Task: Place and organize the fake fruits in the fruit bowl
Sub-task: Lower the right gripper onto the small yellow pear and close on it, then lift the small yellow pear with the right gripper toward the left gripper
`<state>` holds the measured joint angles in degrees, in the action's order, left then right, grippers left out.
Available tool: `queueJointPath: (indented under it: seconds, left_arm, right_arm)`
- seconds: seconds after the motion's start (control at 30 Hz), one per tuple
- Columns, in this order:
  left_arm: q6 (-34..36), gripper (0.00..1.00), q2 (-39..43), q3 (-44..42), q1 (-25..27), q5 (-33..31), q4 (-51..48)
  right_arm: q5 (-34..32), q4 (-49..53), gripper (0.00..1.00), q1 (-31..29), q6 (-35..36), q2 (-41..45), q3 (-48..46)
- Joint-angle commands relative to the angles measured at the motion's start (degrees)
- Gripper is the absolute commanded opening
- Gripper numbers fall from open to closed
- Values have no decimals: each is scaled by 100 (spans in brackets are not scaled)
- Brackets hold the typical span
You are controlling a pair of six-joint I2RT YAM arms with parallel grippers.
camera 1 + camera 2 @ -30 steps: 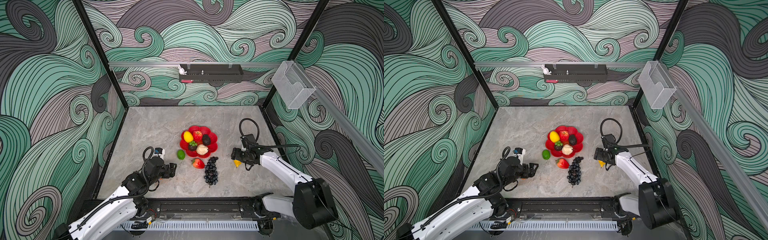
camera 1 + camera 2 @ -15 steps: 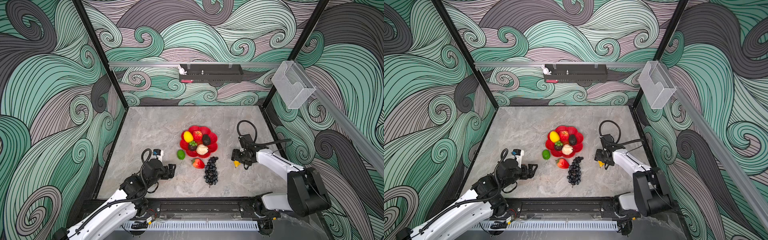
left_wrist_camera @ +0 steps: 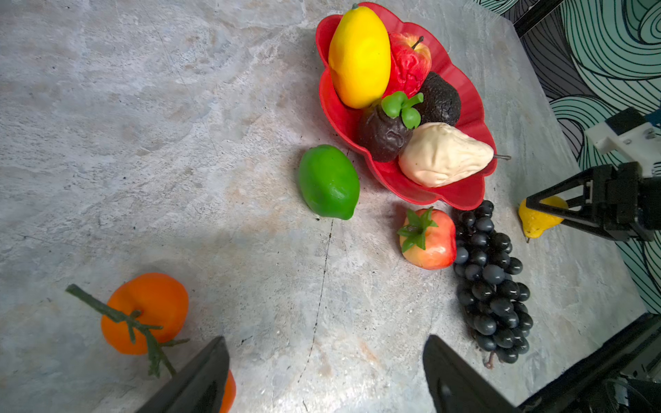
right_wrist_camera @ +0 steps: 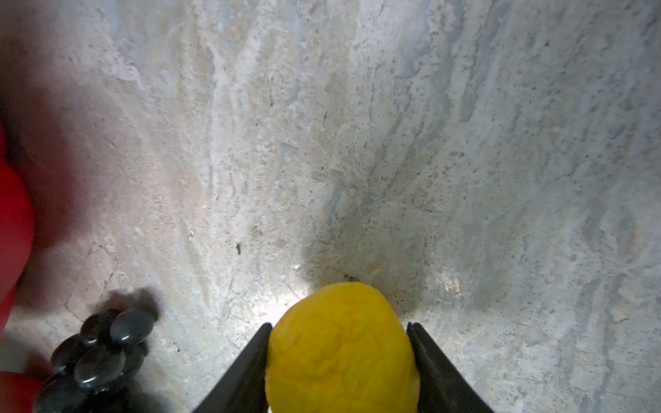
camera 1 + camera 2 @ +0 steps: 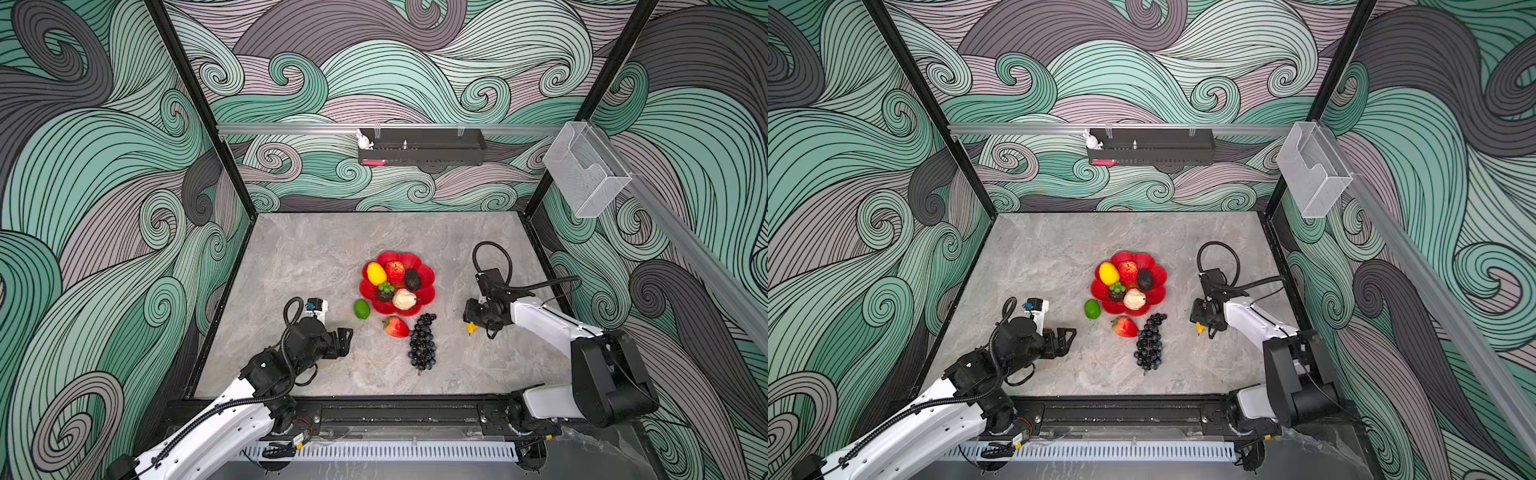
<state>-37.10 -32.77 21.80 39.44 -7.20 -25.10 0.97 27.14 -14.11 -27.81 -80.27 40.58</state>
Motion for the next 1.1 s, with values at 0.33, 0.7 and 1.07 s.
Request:
queueJointPath:
  seconds: [0.33, 0.7, 1.07]
  left_arm:
    - [823, 84, 0, 223, -15, 740, 812]
    - [1257, 80, -527, 87, 382, 826, 3028]
    - [2393, 73, -2097, 420, 1774, -75, 4860]
  right_arm:
    - [1138, 125, 56, 120, -235, 1219, 126]
    - [2680, -1205, 54, -44, -2219, 2059, -342]
    - [1590, -2692, 53, -1586, -4285, 2651, -830]
